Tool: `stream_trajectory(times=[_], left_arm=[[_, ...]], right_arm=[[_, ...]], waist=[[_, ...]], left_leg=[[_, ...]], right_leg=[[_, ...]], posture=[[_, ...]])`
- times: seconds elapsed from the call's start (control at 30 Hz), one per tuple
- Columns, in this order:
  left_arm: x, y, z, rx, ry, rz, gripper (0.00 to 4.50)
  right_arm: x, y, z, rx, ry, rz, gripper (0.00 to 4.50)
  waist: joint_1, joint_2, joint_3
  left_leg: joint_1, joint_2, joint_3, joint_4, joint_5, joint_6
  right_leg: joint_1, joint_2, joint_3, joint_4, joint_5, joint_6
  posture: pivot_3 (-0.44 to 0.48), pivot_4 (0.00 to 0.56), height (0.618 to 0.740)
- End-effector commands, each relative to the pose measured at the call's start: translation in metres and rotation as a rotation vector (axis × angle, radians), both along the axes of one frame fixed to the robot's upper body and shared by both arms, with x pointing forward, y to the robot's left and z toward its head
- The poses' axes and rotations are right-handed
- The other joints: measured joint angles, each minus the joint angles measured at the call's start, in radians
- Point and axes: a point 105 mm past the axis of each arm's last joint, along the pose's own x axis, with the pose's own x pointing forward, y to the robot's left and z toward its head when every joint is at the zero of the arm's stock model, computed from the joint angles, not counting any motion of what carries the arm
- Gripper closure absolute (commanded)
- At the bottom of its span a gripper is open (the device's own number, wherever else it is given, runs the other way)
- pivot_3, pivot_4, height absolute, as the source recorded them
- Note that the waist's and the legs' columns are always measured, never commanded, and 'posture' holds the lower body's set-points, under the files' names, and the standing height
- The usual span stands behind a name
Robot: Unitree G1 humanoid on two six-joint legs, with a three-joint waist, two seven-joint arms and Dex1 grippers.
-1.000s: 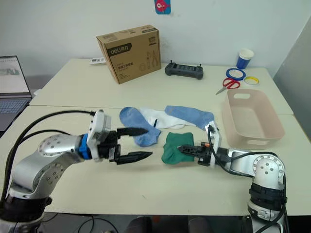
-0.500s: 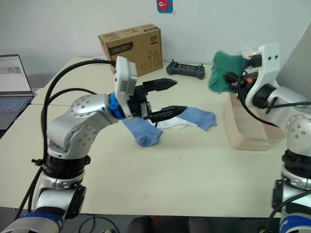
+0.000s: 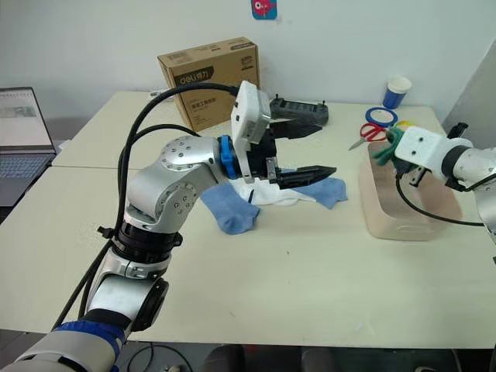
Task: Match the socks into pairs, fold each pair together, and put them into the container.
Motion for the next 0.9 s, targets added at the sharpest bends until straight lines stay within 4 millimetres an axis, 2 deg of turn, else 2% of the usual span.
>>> stream_trajectory(times=[0.03, 0.17, 0.43, 0.53, 0.77, 0.9], left_arm=[[-0.008, -0.002, 0.000, 0.020, -0.035, -0.023, 0.01], [-0.014, -0.006, -0.015, 0.084, -0.027, -0.064, 0.01], [-0.015, -0.002, -0.035, 0.175, -0.016, -0.098, 0.01], [-0.015, -0.007, -0.034, 0.174, -0.017, -0.107, 0.01], [-0.014, -0.010, -0.032, 0.173, -0.007, -0.108, 0.01], [-0.012, -0.007, -0.036, 0.183, 0.004, -0.102, 0.01]], right_arm=[[-0.007, -0.010, -0.012, -0.079, 0.087, 0.002, 4.50], [-0.006, -0.012, -0.041, -0.125, 0.200, 0.015, 4.50], [-0.008, -0.002, -0.070, -0.132, 0.367, 0.075, 4.50], [-0.011, -0.001, -0.079, -0.131, 0.437, 0.090, 4.50], [-0.015, -0.005, -0.084, -0.150, 0.552, 0.089, 4.50], [-0.011, -0.005, -0.081, -0.140, 0.551, 0.081, 4.50]], waist=[[0.002, 0.000, 0.000], [0.002, 0.000, 0.000], [0.002, 0.002, 0.001], [0.005, 0.002, 0.001], [0.009, 0.002, 0.001], [0.009, 0.002, 0.001]], left_leg=[[0.000, 0.000, -0.001, 0.000, 0.000, 0.000], [0.000, 0.000, 0.000, 0.003, 0.000, -0.001], [0.000, 0.000, -0.002, 0.006, 0.000, -0.001], [0.000, 0.000, -0.003, 0.009, 0.000, 0.000], [0.000, 0.000, -0.003, 0.013, 0.000, 0.000], [0.000, 0.000, -0.003, 0.013, 0.000, 0.000]], right_leg=[[0.000, 0.000, -0.001, 0.001, 0.000, 0.000], [0.001, 0.000, 0.000, 0.002, 0.000, 0.000], [0.002, 0.000, -0.001, 0.003, 0.001, -0.002], [0.003, 0.000, -0.002, 0.003, 0.001, -0.002], [0.004, 0.000, -0.001, 0.004, 0.002, -0.001], [0.004, 0.000, -0.002, 0.004, 0.002, -0.002]], posture=[[0.000, 0.150, 0.740], [0.000, 0.150, 0.740], [0.000, 0.150, 0.740], [0.000, 0.150, 0.740], [0.000, 0.150, 0.740], [0.000, 0.150, 0.740]])
